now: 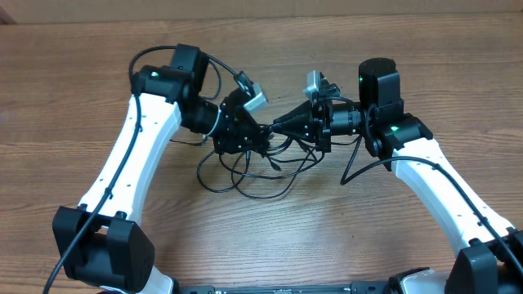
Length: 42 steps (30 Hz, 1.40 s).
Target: Untangle cables
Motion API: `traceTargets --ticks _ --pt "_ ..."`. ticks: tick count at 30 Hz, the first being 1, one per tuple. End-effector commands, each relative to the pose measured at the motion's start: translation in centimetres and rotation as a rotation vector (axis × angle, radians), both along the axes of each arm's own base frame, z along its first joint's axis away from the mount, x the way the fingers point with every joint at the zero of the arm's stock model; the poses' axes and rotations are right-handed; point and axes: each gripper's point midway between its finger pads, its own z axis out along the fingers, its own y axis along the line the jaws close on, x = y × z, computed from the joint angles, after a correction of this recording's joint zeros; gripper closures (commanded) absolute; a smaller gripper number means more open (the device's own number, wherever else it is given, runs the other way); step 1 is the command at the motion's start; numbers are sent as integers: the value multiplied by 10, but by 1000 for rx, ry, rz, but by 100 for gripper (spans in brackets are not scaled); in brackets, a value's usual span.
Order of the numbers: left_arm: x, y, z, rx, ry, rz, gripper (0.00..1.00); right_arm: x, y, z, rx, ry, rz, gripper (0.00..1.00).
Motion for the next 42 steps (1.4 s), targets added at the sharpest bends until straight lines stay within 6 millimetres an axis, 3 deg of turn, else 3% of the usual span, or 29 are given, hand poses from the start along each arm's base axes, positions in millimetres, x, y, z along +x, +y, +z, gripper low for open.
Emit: traceTargets --ticks 1,4,8,20,22,25,27,34,36,42 --pt "20 20 3 22 67 147 63 3 -1 5 3 -14 -7 96" --pt "21 22 5 4 70 156 63 3 -1 5 3 -14 -7 96" --pt "21 22 6 1 71 155 70 3 -1 5 3 -14 -7 96" --pt "18 9 17 -71 59 115 46 3 -1 5 3 -10 -7 96" --pt "15 3 17 -74 26 80 48 3 -1 5 3 -10 -7 96" --pt "17 -1 13 -53 -7 65 62 3 -1 5 2 -6 -7 96" --pt "17 -1 13 -49 -8 65 78 2 -1 3 -1 6 -7 96" --pt "16 -1 13 -49 -6 65 81 2 -1 3 -2 6 -7 96" --pt "16 -1 13 -49 -4 66 77 2 -1 3 -2 6 -7 96" --pt "11 2 10 -26 29 71 52 2 -1 3 -2 6 -8 96"
